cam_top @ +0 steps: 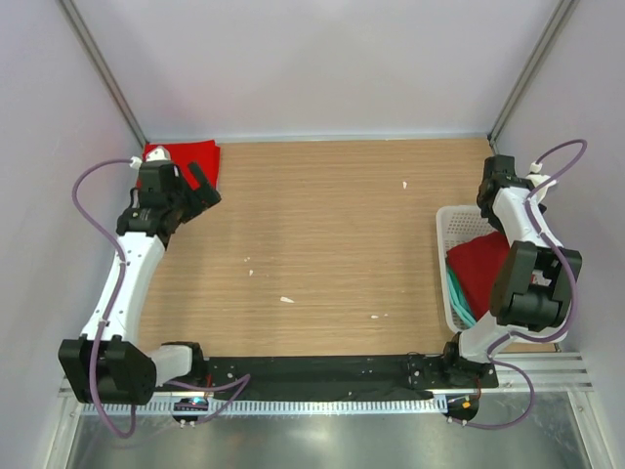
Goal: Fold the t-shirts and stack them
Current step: Grab the tshirt from the pile, then move the tshirt to the center of the board
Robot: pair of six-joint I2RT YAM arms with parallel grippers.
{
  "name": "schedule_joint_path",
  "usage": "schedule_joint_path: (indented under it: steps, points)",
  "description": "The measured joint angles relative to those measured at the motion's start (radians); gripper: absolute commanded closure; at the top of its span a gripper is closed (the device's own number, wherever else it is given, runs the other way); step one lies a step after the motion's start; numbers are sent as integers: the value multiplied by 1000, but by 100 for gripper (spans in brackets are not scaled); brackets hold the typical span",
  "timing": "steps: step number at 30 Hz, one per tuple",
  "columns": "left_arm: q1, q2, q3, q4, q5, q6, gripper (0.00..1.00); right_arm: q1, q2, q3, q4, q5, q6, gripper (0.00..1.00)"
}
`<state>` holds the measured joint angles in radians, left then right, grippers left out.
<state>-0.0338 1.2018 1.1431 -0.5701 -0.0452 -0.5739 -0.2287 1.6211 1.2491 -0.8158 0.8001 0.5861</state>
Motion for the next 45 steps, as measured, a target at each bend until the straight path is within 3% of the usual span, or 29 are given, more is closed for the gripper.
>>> schedule_joint_path:
  steps: [6, 8, 9, 11, 12, 13, 19, 25, 30, 34, 36, 39, 40, 42, 43, 44, 45]
  points:
    - [23, 2, -2, -81, 109, -34, 0, 0, -1, 0, 7, -25, 11, 67]
    - [23, 2, -2, -82, 139, -45, 5, -1, -1, 0, 8, -32, 15, 70]
    - [23, 2, -2, -82, 152, -47, 7, -2, -1, 0, 8, -37, 18, 78]
    - [23, 2, -2, -83, 177, -48, 15, -5, -1, -2, 12, -42, 23, 85]
    - [23, 2, -2, -84, 187, -47, 18, -5, -3, -3, 12, -43, 24, 97]
    - [23, 2, -1, -87, 198, -47, 22, -6, -4, -4, 11, -44, 24, 99]
    - [23, 2, -1, -95, 249, -54, 35, -7, -45, 61, -77, -14, 44, 99]
    - [19, -27, -6, -100, 272, -73, 35, 16, -109, 384, -211, 72, 32, 99]
    - [-6, -68, -28, -101, 283, -78, 32, 143, -214, 651, -176, 136, -24, 99]
    - [-17, -89, -40, -101, 293, -78, 32, 368, -231, 893, -150, 141, -79, 99]
    - [-17, -99, -40, -101, 294, -77, 31, 478, -243, 952, -107, 48, -83, 99]
    - [-17, -117, -40, -105, 292, -73, 31, 547, -294, 879, -51, -179, -55, 99]
    - [-17, -122, -40, -109, 291, -73, 31, 562, -313, 826, -37, -255, -42, 96]
    - [-17, -135, -35, -131, 291, -73, 37, 605, -355, 687, -8, -439, -6, 53]
    - [-19, -138, -29, -148, 291, -72, 45, 629, -387, 561, 53, -576, 15, 40]
    - [-22, -138, -19, -163, 291, -69, 50, 647, -404, 467, 76, -678, 36, 29]
    - [-32, -138, -9, -177, 290, -61, 51, 663, -420, 357, 108, -782, 54, 27]
